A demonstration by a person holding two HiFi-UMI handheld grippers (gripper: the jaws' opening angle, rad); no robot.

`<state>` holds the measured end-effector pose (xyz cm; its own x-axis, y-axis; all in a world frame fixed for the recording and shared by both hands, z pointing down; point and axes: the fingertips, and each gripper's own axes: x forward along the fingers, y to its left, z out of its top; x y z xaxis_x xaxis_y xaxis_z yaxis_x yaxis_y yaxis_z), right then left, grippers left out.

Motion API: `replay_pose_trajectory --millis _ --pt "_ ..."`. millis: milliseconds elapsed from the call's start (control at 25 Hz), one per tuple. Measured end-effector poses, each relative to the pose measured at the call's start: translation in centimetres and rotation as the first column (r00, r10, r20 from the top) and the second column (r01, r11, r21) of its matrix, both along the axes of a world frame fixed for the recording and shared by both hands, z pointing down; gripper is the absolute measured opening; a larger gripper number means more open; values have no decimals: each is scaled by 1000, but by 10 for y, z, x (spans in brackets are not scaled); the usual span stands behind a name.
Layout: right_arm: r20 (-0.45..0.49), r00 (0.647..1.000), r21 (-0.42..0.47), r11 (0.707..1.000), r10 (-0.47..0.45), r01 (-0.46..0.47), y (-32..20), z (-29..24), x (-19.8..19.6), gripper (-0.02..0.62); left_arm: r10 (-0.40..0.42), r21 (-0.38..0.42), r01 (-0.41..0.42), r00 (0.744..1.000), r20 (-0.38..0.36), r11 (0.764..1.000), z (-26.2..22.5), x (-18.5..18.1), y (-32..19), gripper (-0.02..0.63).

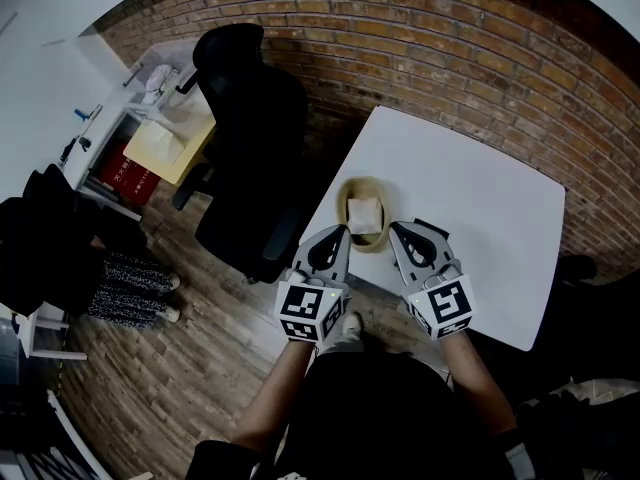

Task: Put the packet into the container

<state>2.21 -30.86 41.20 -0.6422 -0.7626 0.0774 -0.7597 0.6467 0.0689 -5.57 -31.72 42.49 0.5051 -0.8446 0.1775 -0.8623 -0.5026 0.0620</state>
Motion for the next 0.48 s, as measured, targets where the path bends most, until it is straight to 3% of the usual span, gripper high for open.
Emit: replay_pose_trajectory --millis 480 --pt "11 1000 -11 1000 -1 1 1 0 -1 5 9 -14 -9 1000 2 1000 4 2 0 8"
